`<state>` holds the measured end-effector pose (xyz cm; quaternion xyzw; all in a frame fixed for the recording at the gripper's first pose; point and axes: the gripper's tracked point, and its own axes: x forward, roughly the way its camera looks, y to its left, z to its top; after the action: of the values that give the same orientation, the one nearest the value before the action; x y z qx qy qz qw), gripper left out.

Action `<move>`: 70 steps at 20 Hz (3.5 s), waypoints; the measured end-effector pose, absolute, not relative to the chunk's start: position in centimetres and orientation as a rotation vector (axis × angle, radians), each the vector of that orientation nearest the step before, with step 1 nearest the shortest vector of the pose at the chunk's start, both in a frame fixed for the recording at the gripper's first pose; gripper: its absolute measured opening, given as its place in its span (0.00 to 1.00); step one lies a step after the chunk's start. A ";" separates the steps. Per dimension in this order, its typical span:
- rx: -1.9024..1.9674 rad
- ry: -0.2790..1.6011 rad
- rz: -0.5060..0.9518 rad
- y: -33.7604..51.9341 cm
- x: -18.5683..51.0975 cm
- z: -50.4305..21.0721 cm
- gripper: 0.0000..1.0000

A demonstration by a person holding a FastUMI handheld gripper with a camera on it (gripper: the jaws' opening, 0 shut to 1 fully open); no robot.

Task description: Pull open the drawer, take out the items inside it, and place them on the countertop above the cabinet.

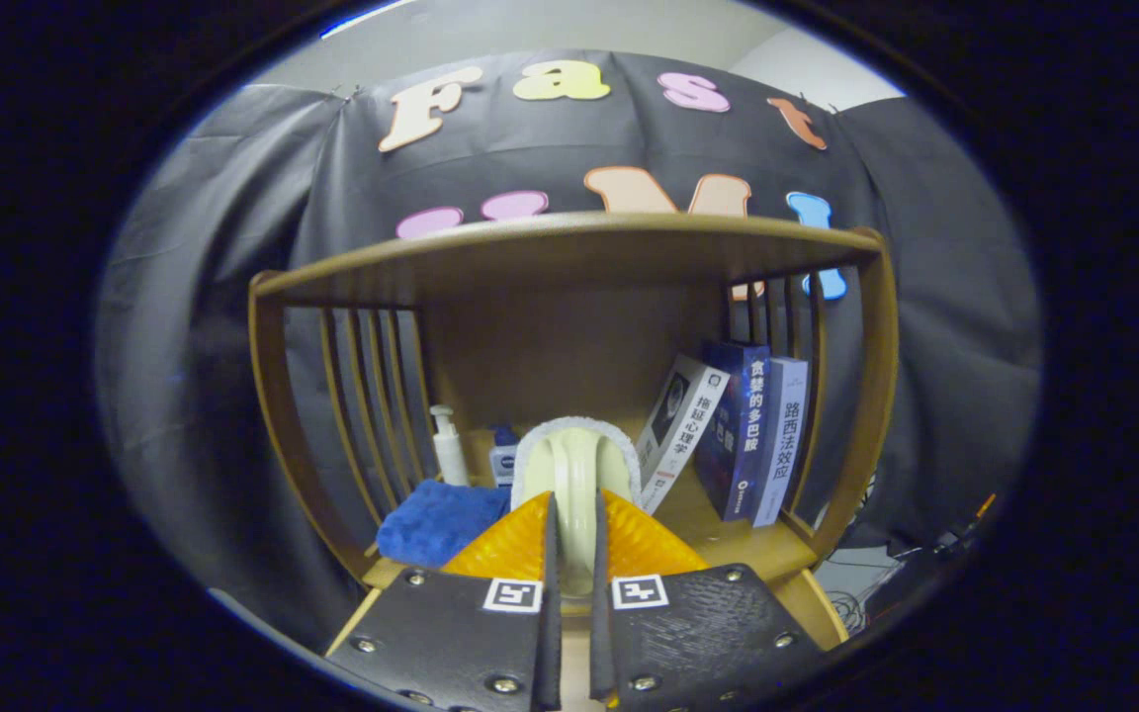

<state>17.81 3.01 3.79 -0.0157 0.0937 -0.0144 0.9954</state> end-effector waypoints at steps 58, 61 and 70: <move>-0.096 0.030 0.016 4.7 -3.8 -5.1 0.99; -0.080 0.059 0.043 4.8 -5.1 -8.3 0.99; -0.070 0.207 0.016 4.1 -6.1 -17.1 1.00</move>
<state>-6.12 4.13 -17.11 -0.0349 0.1034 0.0081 0.9940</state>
